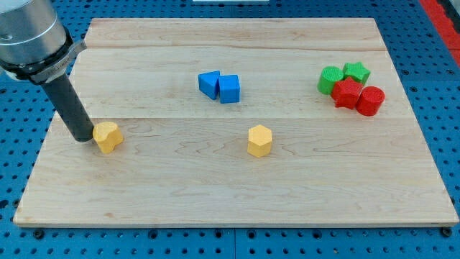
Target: Slide the yellow heart parallel to the blue triangle
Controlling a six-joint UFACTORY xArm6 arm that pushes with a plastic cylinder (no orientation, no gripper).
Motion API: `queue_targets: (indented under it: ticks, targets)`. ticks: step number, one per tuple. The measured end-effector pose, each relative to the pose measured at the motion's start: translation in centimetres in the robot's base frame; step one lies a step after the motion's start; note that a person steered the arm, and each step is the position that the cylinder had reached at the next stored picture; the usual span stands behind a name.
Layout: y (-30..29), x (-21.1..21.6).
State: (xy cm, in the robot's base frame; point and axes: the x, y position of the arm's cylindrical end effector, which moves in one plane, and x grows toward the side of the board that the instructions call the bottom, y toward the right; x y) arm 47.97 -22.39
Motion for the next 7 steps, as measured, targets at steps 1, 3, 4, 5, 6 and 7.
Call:
queue_targets:
  ticks: [1, 3, 4, 5, 6, 7]
  targets:
    - [0.0, 0.0]
    - [2.3, 1.7]
    - [1.5, 2.0]
    - [1.6, 2.5]
    - [1.6, 2.5]
    - [3.4, 4.5]
